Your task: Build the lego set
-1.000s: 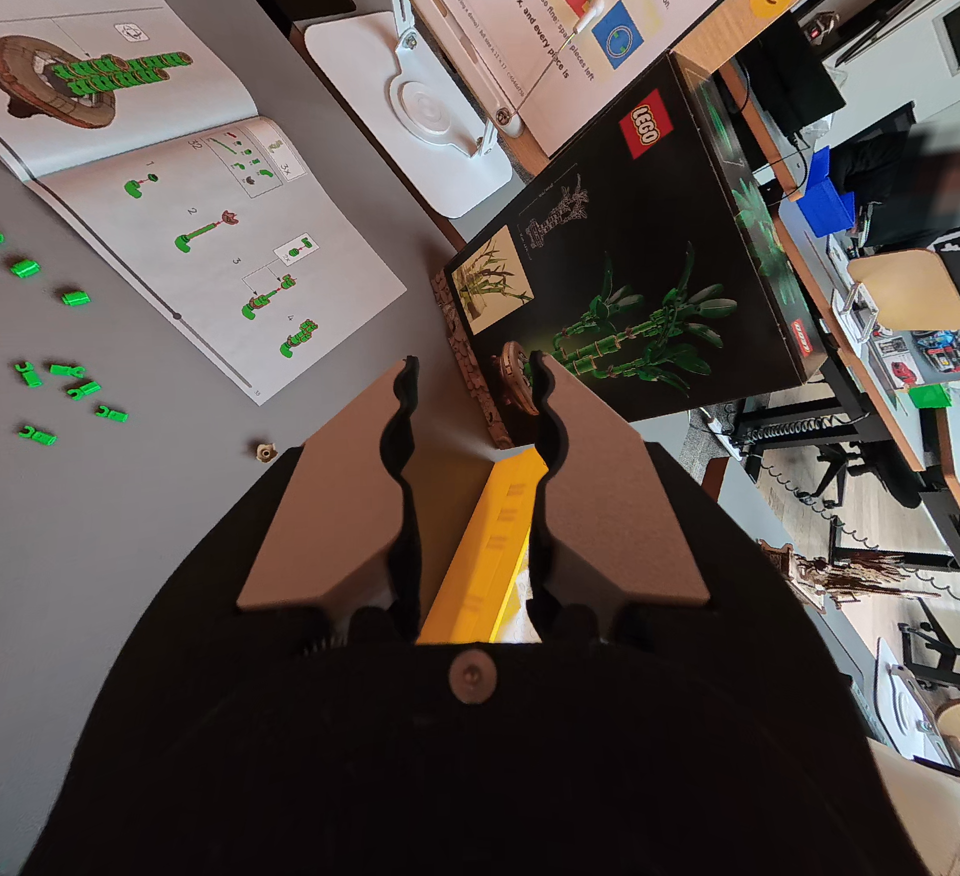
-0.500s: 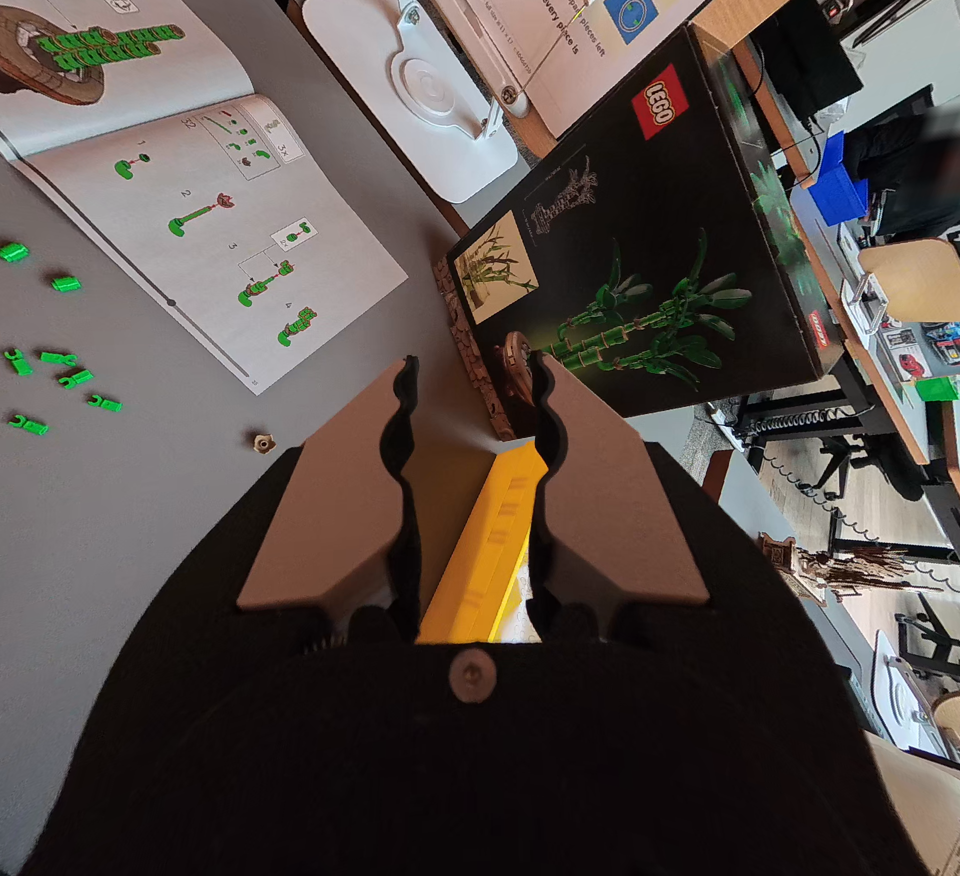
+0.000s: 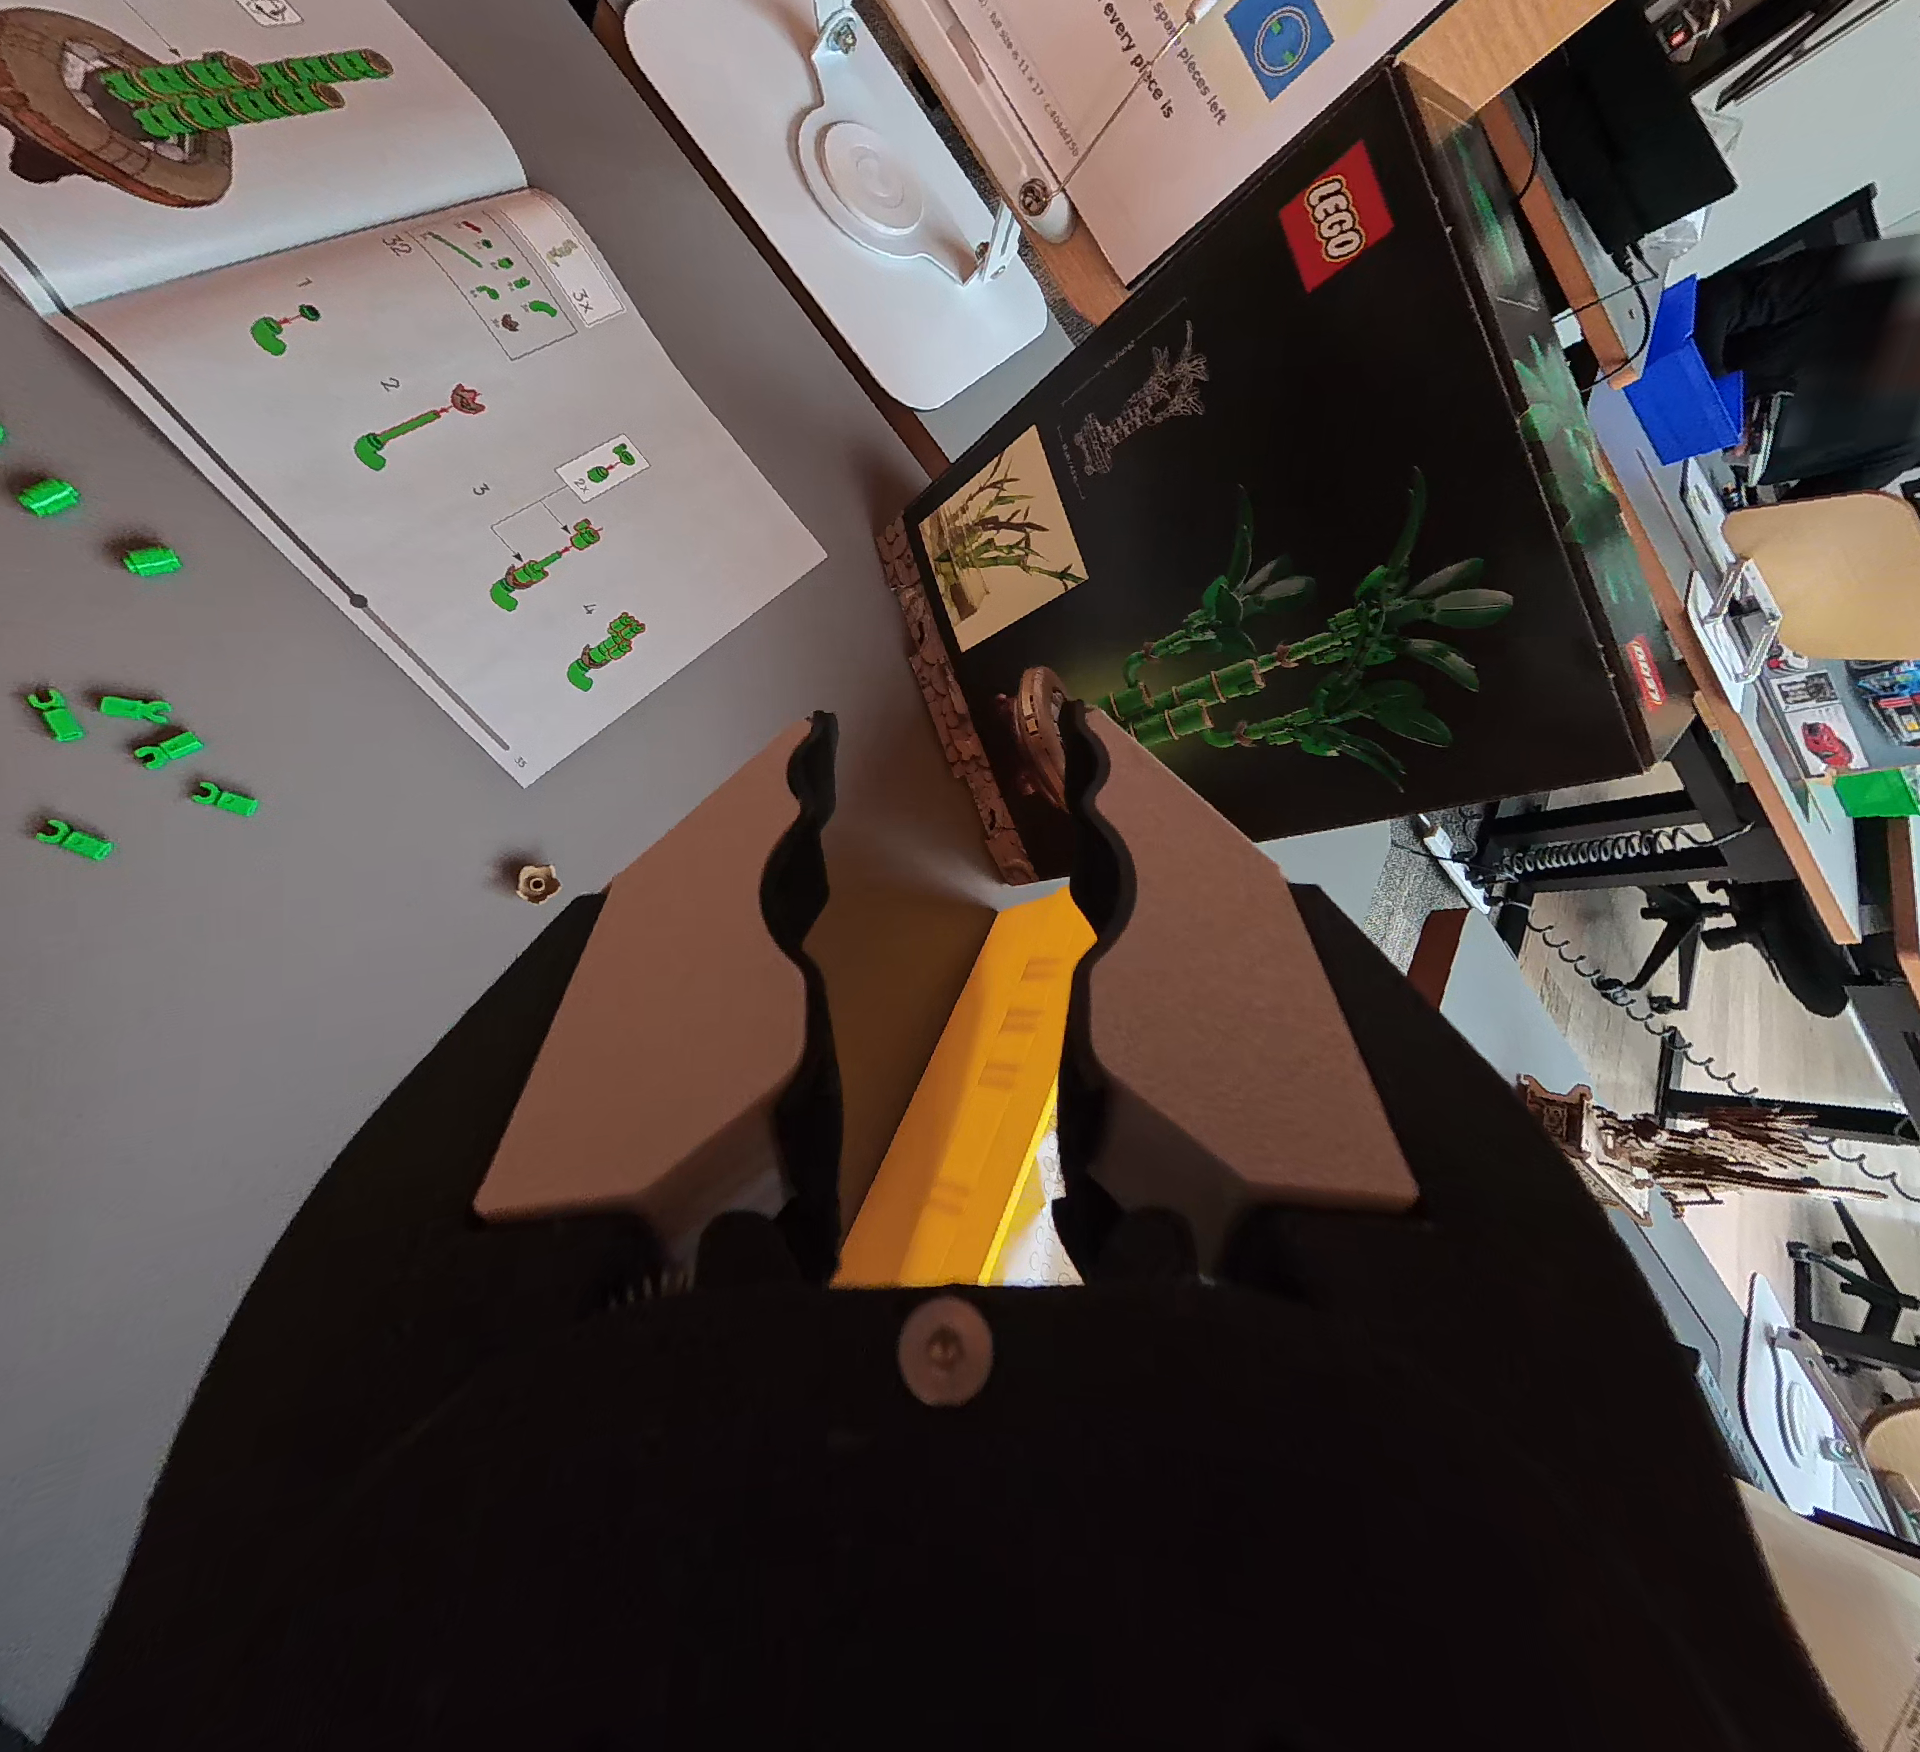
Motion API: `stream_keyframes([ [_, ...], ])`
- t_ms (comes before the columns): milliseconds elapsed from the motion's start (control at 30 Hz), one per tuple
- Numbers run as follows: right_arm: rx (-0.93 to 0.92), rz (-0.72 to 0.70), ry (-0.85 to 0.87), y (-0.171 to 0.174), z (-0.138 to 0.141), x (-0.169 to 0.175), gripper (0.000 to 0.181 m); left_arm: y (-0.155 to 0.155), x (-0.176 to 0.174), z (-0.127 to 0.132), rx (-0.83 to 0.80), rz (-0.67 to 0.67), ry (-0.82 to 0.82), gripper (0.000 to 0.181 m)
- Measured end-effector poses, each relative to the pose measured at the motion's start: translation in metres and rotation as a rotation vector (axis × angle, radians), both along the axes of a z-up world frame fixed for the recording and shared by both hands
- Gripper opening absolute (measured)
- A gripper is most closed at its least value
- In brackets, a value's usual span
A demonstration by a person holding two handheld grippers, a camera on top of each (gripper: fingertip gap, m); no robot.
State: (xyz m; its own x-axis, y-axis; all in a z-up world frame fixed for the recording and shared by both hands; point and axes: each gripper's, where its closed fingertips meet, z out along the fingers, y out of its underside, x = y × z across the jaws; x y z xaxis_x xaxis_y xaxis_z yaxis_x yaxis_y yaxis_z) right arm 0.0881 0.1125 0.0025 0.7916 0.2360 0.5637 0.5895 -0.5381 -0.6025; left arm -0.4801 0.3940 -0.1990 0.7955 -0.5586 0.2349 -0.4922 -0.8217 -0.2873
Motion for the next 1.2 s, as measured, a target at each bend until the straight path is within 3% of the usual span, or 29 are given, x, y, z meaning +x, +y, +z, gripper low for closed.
stream_keyframes([
  [367,0.002,0.004,-0.001,-0.001,0.001,-0.001,0.043,-0.007,-0.001,0.001,-0.010,-0.014,0.013,0.011],
  [500,0.007,0.006,0.000,-0.001,0.002,-0.001,0.043,-0.005,-0.004,0.015,0.030,0.009,0.003,0.011],
  [667,0.010,0.003,0.000,-0.003,0.004,0.000,0.043,-0.006,-0.010,0.067,0.170,0.062,-0.043,0.011],
  [833,0.023,0.012,-0.010,-0.008,0.009,-0.001,0.043,-0.030,0.005,0.163,0.433,0.071,-0.116,0.011],
  [933,0.035,0.021,-0.001,-0.009,0.012,-0.001,0.044,-0.064,0.042,0.222,0.594,0.009,-0.174,0.011],
  [1033,0.027,0.014,-0.002,-0.010,0.010,0.003,0.044,-0.123,0.122,0.261,0.662,-0.231,-0.317,0.011],
  [1100,0.028,0.011,0.001,-0.012,0.011,0.007,0.044,-0.165,0.183,0.267,0.653,-0.420,-0.378,0.010],
  [1200,0.061,-0.002,0.015,-0.021,0.019,0.014,0.045,-0.210,0.265,0.246,0.597,-0.658,-0.332,0.011],
])
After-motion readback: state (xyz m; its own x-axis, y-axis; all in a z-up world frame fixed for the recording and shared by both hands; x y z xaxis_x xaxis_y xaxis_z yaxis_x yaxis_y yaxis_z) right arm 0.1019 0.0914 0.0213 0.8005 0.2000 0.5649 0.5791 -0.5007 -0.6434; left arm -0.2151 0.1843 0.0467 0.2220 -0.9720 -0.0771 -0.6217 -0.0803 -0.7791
